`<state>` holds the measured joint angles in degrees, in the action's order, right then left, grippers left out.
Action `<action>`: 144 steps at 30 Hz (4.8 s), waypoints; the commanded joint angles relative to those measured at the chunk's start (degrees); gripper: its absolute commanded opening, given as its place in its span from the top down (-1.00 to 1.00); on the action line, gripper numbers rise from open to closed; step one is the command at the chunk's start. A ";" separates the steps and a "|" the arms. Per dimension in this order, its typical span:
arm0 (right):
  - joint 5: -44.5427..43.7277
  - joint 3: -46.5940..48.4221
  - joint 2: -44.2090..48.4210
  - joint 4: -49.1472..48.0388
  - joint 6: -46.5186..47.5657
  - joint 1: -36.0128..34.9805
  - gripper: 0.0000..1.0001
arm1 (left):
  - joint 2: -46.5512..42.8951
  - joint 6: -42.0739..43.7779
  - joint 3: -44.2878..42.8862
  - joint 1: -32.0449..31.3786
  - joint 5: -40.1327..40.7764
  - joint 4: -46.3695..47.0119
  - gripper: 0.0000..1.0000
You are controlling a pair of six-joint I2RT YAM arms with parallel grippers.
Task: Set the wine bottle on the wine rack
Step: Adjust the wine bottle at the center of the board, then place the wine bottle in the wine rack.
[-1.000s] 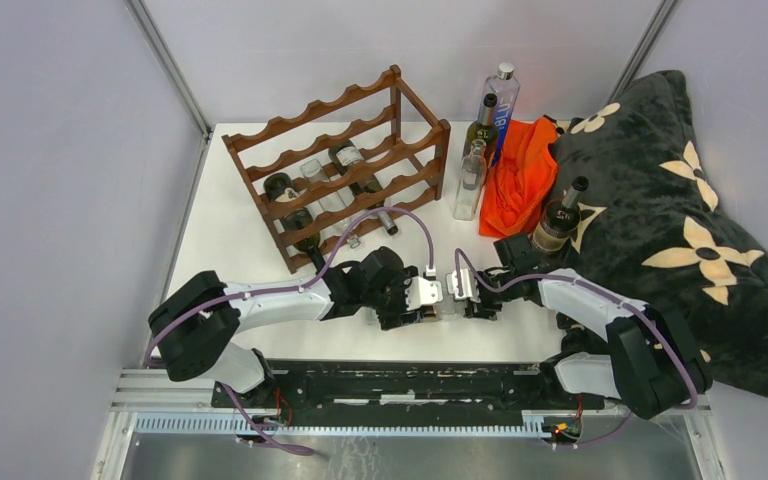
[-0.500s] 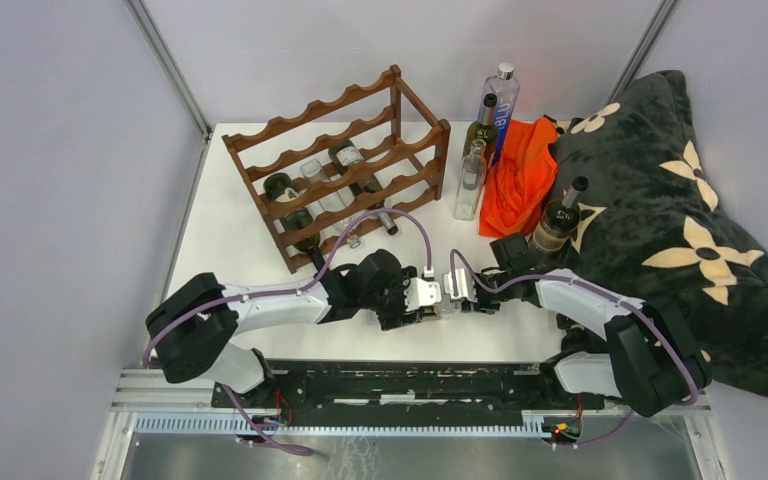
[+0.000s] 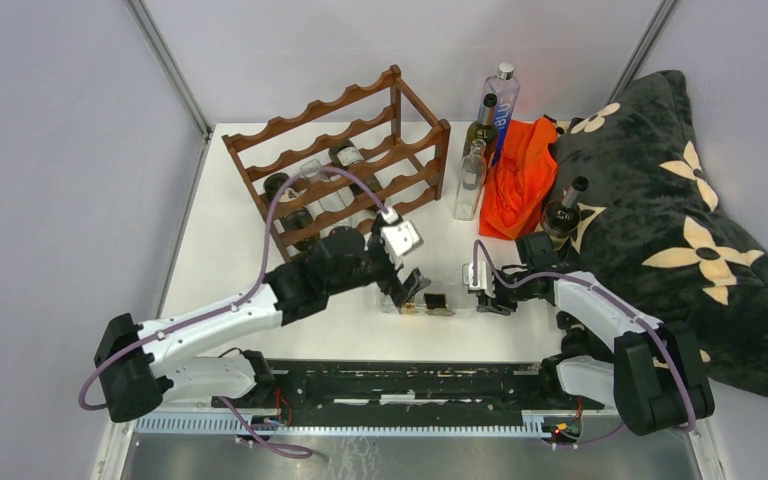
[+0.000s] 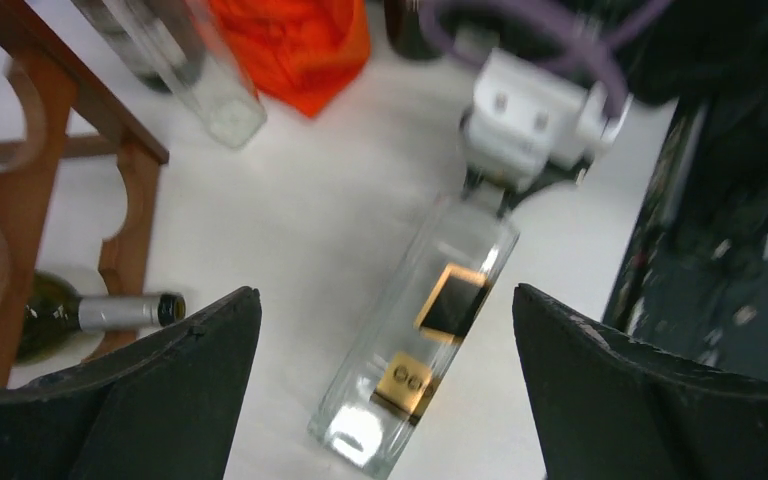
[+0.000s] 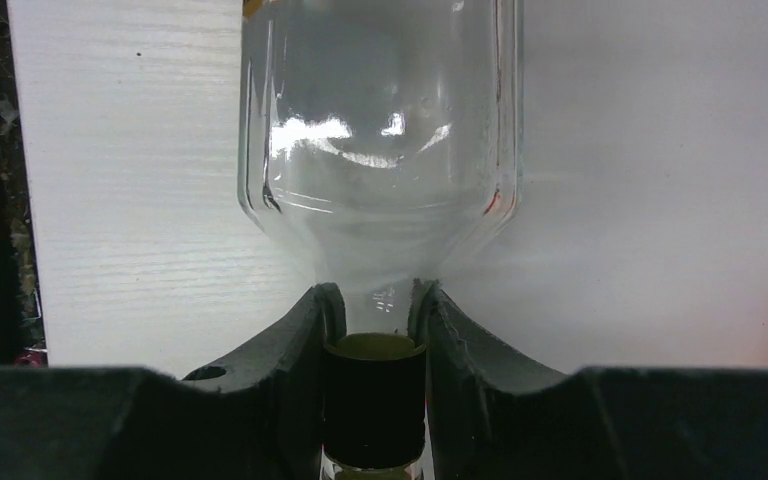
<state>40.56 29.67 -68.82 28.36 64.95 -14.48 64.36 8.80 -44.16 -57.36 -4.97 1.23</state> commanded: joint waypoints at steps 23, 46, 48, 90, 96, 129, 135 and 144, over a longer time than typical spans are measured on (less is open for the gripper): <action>15.17 5.14 3.35 4.77 -0.26 5.95 1.00 | 15.90 -53.40 -63.68 -11.00 18.24 -14.08 -1.00; 12.02 1.49 9.92 -10.30 -16.17 8.77 1.00 | -2.73 -3.97 -35.81 -7.26 37.68 -8.46 -1.00; 11.74 1.79 10.78 -10.34 -16.51 9.00 1.00 | -5.20 -0.37 -29.97 -6.91 38.94 -6.50 -1.00; 16.66 -1.35 8.36 5.58 12.41 10.65 0.95 | 23.28 28.82 -1.65 0.28 -10.03 14.73 -0.99; 17.01 -1.27 7.73 6.83 14.50 10.66 0.91 | 29.48 28.70 -6.10 2.04 -17.83 7.09 -0.69; 8.53 -1.62 -2.26 -0.61 1.66 7.45 -0.25 | 27.63 26.53 -3.49 2.08 -18.62 12.33 0.96; 7.38 1.02 -5.88 2.67 0.84 5.52 -0.05 | 27.41 27.22 -4.03 2.21 -18.15 11.93 0.96; 11.73 6.62 -4.99 8.59 -1.27 6.11 1.00 | 25.50 22.33 -4.52 2.26 -12.92 13.44 -0.03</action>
<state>47.72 34.06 -78.15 35.33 67.20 -8.60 94.65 34.28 -47.07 -55.29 -21.87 7.03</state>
